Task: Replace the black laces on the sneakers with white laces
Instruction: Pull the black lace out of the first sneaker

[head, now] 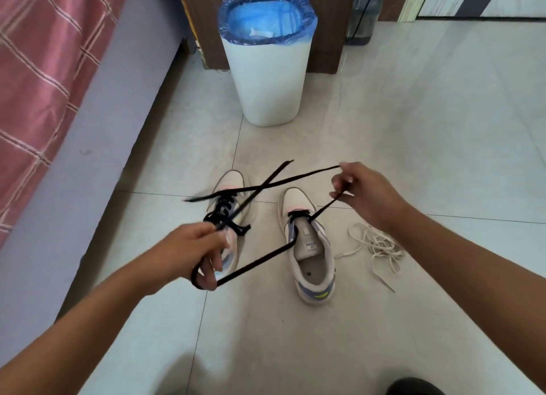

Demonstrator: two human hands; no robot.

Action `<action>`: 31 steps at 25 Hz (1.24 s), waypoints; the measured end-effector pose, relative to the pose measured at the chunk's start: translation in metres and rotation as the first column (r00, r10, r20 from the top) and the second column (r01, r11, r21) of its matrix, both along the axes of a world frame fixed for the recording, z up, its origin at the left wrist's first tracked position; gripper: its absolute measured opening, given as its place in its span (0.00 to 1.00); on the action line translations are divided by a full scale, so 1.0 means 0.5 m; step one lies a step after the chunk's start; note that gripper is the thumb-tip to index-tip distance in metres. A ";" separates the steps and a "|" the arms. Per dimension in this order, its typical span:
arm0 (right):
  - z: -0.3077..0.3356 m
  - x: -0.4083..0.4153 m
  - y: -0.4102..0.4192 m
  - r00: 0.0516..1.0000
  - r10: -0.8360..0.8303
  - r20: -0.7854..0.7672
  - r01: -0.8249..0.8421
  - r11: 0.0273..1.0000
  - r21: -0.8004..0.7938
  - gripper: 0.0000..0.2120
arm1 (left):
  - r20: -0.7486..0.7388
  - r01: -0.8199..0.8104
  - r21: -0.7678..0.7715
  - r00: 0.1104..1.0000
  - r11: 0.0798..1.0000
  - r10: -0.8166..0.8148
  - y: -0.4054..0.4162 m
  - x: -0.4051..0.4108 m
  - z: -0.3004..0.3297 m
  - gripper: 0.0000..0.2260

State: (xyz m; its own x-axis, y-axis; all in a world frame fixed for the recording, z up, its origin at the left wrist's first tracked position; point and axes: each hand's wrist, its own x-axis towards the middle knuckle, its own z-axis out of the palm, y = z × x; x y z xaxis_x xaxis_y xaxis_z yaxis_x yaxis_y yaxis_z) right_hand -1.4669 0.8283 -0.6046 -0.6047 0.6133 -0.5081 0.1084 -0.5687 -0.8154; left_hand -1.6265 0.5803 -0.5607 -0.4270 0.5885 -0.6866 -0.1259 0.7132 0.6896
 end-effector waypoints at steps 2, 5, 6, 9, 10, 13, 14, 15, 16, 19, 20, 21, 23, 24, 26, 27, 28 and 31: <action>0.045 0.037 0.009 0.998 -0.005 -0.065 0.006 1.000 0.012 0.17 | -0.002 0.070 -0.117 0.997 0.991 -0.071 -0.001 0.014 -0.025 0.08; 0.099 0.087 0.017 0.995 0.090 -0.042 -0.087 0.993 0.082 0.15 | 0.017 0.084 -0.170 0.996 0.982 -0.082 0.010 0.031 -0.054 0.07; 0.118 0.100 0.021 0.992 0.118 -0.045 -0.113 0.988 0.102 0.14 | 0.003 0.085 -0.190 0.996 0.978 -0.086 0.012 0.037 -0.062 0.06; 0.164 0.122 0.041 0.993 0.087 -0.078 -0.077 0.990 0.122 0.14 | -0.007 0.040 -0.245 0.999 0.969 -0.043 0.011 0.056 -0.087 0.05; 0.162 0.124 0.045 0.996 0.085 -0.025 -0.080 0.983 0.163 0.13 | -0.005 0.038 -0.253 0.999 0.967 -0.040 0.010 0.066 -0.099 0.05; 0.104 0.121 0.039 0.866 0.221 0.448 -0.376 0.880 0.291 0.08 | -0.255 0.169 -0.268 0.937 0.948 -0.239 0.031 0.089 -0.141 0.04; 0.078 0.117 0.031 0.729 0.301 0.614 -0.549 0.794 0.262 0.08 | -0.369 0.227 -0.281 0.872 0.932 -0.323 0.046 0.095 -0.149 0.06; 0.052 0.112 0.024 0.542 0.356 0.761 -0.727 0.653 0.213 0.10 | -0.431 0.275 -0.288 0.818 0.917 -0.380 0.063 0.103 -0.154 0.11; 0.028 0.105 0.015 0.363 0.344 0.866 -0.856 0.490 0.164 0.14 | -0.441 0.318 -0.308 0.787 0.897 -0.431 0.083 0.111 -0.158 0.15; -0.018 0.065 -0.029 0.297 0.254 0.921 -0.929 0.298 0.217 0.18 | -0.382 0.435 -0.442 0.700 0.784 -0.603 0.136 0.151 -0.172 0.19; -0.032 0.052 -0.047 0.348 0.323 0.880 -0.920 0.300 0.254 0.20 | -0.353 0.456 -0.475 0.685 0.753 -0.637 0.147 0.165 -0.184 0.19; -0.045 0.041 -0.063 0.371 0.398 0.839 -0.919 0.284 0.272 0.22 | -0.333 0.466 -0.479 0.687 0.744 -0.645 0.154 0.175 -0.195 0.19; -0.071 0.031 -0.081 0.333 0.464 0.821 -0.942 0.203 0.267 0.25 | -0.329 0.467 -0.472 0.694 0.748 -0.641 0.167 0.174 -0.208 0.16; -0.077 0.032 -0.081 0.332 0.455 0.826 -0.943 0.176 0.282 0.22 | -0.339 0.476 -0.482 0.673 0.736 -0.658 0.172 0.163 -0.210 0.15; -0.081 0.039 -0.067 0.424 0.410 0.807 -0.902 0.268 0.338 0.13 | -0.402 0.506 -0.516 0.569 0.691 -0.717 0.180 0.134 -0.211 0.11; -0.085 0.045 -0.057 0.488 0.370 0.790 -0.863 0.339 0.374 0.10 | -0.446 0.516 -0.526 0.510 0.676 -0.736 0.181 0.121 -0.209 0.10; -0.089 0.050 -0.047 0.541 0.311 0.781 -0.822 0.391 0.413 0.09 | -0.492 0.518 -0.530 0.457 0.671 -0.741 0.183 0.112 -0.207 0.10; -0.105 0.061 -0.030 0.572 0.217 0.791 -0.804 0.337 0.490 0.10 | -0.645 0.464 -0.510 0.352 0.725 -0.678 0.190 0.113 -0.213 0.10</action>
